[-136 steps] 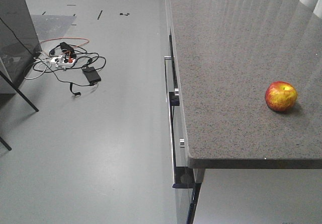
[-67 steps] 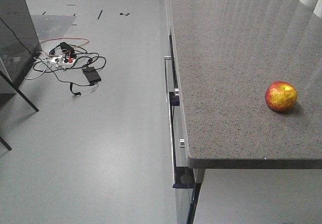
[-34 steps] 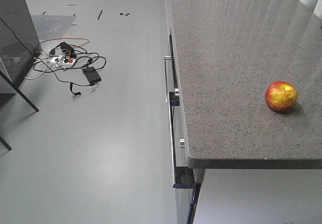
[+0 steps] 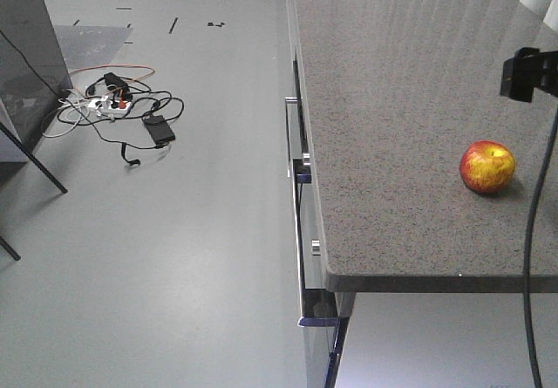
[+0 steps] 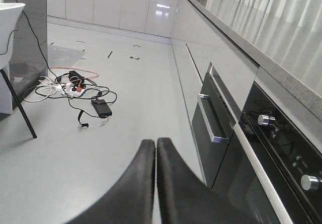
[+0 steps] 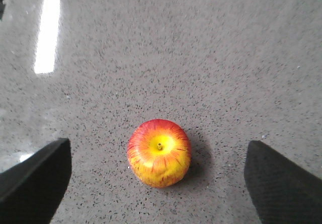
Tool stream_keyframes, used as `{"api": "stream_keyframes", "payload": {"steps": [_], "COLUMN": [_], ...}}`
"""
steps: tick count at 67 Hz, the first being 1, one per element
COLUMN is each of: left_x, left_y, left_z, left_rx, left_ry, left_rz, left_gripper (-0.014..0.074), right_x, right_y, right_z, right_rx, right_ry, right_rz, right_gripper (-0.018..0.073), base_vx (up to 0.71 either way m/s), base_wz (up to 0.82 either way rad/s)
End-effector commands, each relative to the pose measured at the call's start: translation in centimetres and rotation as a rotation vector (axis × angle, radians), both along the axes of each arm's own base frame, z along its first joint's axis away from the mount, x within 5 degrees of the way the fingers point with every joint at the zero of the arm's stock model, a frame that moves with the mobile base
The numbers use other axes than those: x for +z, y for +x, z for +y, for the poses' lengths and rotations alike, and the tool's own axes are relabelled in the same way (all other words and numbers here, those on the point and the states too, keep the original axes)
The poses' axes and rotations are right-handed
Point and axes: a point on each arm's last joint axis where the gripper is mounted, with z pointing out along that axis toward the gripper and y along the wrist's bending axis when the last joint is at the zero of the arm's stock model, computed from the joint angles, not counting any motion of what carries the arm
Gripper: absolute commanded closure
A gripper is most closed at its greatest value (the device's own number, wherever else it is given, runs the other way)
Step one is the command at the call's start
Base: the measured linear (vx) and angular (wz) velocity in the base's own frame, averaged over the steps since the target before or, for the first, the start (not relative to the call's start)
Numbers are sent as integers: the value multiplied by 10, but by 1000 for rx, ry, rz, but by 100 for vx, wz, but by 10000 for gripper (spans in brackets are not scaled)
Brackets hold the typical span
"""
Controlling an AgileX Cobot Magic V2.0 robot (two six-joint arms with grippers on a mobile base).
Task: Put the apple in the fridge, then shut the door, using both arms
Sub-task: 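Lower the right gripper over the red-yellow apple on the counter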
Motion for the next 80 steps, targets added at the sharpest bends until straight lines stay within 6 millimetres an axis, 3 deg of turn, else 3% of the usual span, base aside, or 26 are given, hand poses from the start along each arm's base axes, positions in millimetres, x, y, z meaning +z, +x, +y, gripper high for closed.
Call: {"api": "stream_keyframes", "payload": {"steps": [1,30,80], "left_x": [14,14,14], "left_y": [-1,-1,-1], "left_z": [-1,-1,-1], "left_rx": [-12,-12,-12], "left_ry": [-6,-6,-6], "left_rz": [-106,-106,-106], "left_gripper": [603,603,603], "right_x": [17,-43,-102], "right_y": [8,49,74], "right_z": [-1,-8,-11], "right_rx": [18,27,29], "right_ry": [-6,-46,-30], "right_rz": [-93,31,151], "right_gripper": [-95,-86,-59], "base_vx": [0,0,0], "base_wz": [0,0,0]}}
